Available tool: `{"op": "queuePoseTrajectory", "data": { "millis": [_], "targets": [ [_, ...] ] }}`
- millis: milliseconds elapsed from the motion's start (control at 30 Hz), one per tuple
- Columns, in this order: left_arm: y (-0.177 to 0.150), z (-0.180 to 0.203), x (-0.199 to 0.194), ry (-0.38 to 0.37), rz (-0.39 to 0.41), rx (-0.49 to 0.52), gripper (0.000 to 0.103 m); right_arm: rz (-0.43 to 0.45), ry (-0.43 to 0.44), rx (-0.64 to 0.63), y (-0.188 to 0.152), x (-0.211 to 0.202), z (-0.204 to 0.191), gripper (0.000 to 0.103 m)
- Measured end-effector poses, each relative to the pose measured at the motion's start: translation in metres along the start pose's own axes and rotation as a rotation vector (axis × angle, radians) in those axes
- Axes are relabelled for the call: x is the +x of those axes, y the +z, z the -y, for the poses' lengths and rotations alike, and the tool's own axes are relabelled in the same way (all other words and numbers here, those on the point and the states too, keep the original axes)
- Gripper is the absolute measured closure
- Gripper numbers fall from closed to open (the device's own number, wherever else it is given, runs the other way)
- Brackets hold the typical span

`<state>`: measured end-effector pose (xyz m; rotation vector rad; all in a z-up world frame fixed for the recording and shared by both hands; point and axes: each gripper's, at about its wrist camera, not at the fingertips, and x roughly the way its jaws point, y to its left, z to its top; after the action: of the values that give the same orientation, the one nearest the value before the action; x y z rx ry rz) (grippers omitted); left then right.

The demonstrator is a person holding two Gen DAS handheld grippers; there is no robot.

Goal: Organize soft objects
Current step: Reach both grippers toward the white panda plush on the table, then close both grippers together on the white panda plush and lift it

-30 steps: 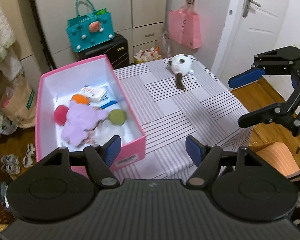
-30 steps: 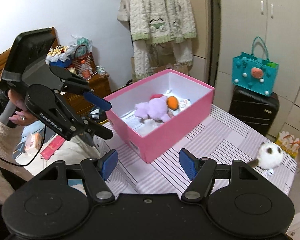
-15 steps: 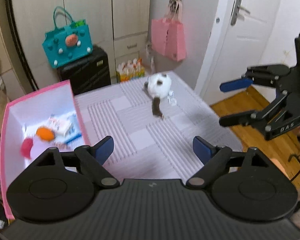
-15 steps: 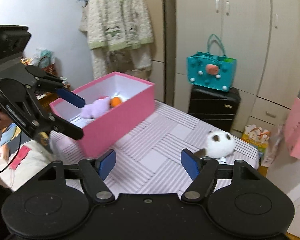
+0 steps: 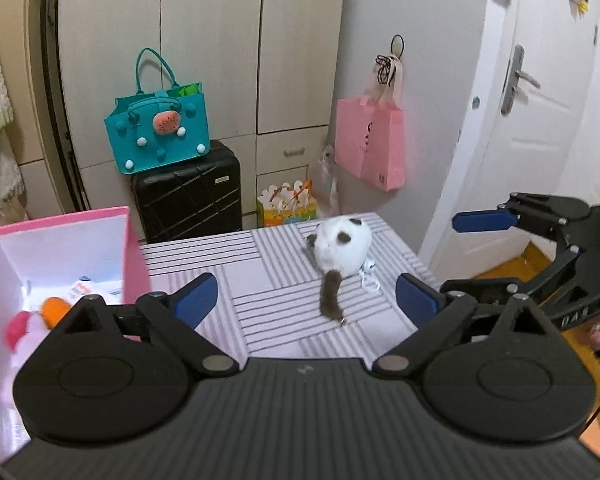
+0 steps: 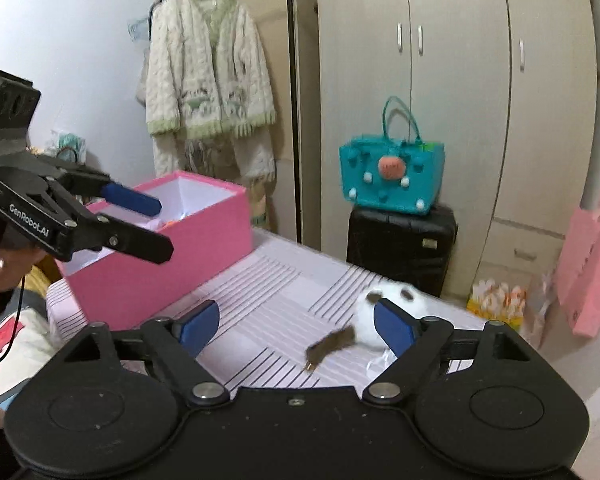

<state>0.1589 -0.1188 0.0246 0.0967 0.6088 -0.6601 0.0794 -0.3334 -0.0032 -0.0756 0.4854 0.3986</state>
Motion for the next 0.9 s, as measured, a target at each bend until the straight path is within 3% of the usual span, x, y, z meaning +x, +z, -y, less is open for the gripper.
{"op": "queuePoseTrajectory", "data": {
  "millis": [200, 333, 467, 567, 767, 900],
  "targets": [
    [-0.005, 0.009, 0.033, -0.015, 0.029, -0.053, 0.001, 0.089, -0.014, -0.066, -0.011, 0.012, 0.013, 0.014],
    [-0.012, 0.011, 0.056, -0.012, 0.056, -0.099, 0.001, 0.043, -0.022, -0.049, -0.019, 0.035, 0.024, 0.01],
    [-0.015, 0.011, 0.081, -0.001, 0.059, -0.128, 0.001, -0.008, -0.083, -0.064, -0.027, 0.055, 0.032, 0.009],
    [-0.016, 0.011, 0.097, -0.008, 0.063, -0.132, 0.001, -0.029, -0.071, -0.042, -0.029, 0.069, 0.042, 0.009],
    [-0.012, 0.01, 0.125, -0.078, 0.04, -0.186, 0.002, -0.055, -0.078, -0.038, -0.033, 0.095, 0.058, 0.009],
    [-0.008, 0.014, 0.147, -0.083, 0.002, -0.19, 0.003, -0.071, -0.081, -0.03, -0.037, 0.112, 0.068, 0.009]
  ]
}}
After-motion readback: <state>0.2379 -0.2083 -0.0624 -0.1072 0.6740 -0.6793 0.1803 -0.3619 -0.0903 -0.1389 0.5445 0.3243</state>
